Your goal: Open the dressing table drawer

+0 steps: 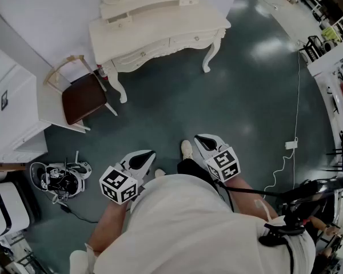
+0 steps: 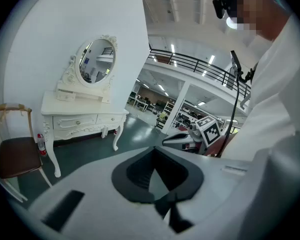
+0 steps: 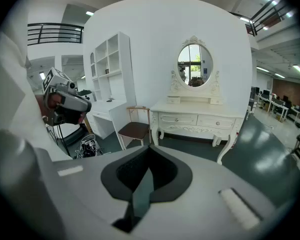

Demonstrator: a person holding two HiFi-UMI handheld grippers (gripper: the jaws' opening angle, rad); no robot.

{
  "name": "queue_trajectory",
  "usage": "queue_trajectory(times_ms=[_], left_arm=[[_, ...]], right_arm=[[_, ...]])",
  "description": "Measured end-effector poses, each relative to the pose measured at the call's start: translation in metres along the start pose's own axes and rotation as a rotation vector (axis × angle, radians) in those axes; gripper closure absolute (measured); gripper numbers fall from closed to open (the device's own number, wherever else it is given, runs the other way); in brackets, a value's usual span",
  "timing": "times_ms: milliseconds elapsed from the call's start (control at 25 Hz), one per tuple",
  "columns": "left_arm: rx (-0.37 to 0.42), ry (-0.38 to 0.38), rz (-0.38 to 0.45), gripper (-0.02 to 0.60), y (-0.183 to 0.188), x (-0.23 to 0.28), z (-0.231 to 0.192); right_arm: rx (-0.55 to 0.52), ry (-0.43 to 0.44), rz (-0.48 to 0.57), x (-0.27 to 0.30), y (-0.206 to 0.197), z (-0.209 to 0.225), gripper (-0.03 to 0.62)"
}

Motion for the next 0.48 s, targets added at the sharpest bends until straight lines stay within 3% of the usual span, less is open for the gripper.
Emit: queue_trajectory(times_ms=[280, 480], left_arm=[[0.012, 0.019, -0.009, 0.584, 0.021, 0.045, 0.001], [0.018, 0.046, -0.009, 0.584, 0.066, 0.102, -0.003]], right_arm=[[0.008, 0.012, 0.023, 0.003, -0.005, 0.049, 0.594], [0.009, 0.026, 0.042, 0.016, 0.005, 0.122, 0.592]])
Point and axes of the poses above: the fingertips, and each gripper's own axes: x forward along the fingers, z to its right, y out of its top, the point moved 9 cm from there along -x, backward along the fingers, and after that the axes turned 7 degrees about -x, right-handed, at the moved point
